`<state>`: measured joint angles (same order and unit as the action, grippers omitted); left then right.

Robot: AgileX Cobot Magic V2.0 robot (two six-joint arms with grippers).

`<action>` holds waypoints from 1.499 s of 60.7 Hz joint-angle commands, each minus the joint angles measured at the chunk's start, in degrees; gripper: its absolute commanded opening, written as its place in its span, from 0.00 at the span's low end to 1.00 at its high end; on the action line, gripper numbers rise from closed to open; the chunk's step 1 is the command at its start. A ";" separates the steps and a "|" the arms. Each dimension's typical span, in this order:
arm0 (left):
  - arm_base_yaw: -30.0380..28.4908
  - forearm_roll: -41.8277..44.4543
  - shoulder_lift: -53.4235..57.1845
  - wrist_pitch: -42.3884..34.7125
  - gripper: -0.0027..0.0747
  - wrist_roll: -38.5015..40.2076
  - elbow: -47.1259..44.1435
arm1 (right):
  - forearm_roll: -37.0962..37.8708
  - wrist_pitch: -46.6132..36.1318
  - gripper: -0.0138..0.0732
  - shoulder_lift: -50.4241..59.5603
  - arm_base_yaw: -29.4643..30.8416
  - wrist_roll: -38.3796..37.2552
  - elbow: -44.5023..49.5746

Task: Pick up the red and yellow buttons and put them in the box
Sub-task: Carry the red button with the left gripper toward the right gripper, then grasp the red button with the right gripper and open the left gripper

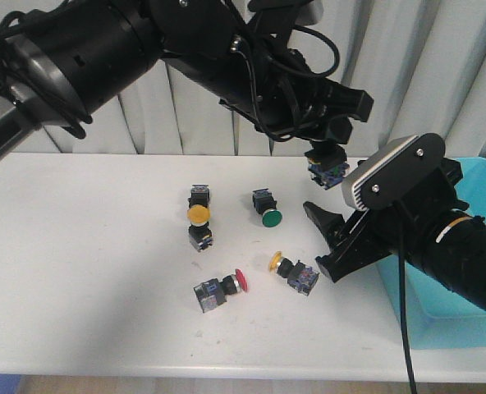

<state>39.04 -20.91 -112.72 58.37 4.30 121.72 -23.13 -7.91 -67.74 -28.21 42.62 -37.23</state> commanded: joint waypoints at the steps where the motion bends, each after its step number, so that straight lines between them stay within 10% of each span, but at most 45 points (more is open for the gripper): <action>1: 0.94 -2.53 3.34 -3.42 0.03 0.65 1.83 | 0.10 -4.70 0.81 1.00 -0.08 -1.21 -1.43; 19: 1.47 -6.45 3.34 -2.56 0.03 0.65 1.83 | -1.28 -7.07 0.76 1.00 0.00 -4.31 -1.43; 39: 1.47 -6.50 3.34 -0.15 0.03 0.52 1.83 | -2.42 -8.85 0.14 1.00 0.00 -4.35 -1.43; 56: 2.11 -6.32 3.34 -0.94 0.13 -4.77 1.83 | -2.61 -8.68 0.15 1.00 0.00 -4.35 -1.43; 77: 4.56 -5.81 3.42 -1.24 0.62 -15.38 1.83 | -3.07 -8.49 0.16 1.00 0.07 -3.90 -1.43; 91: 4.56 -0.80 4.75 0.42 0.74 -15.38 1.83 | -4.20 -9.01 0.16 1.21 0.07 -2.79 -1.43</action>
<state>42.34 -23.33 -112.17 58.64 -9.74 122.12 -26.07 -11.78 -67.74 -28.21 39.43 -36.76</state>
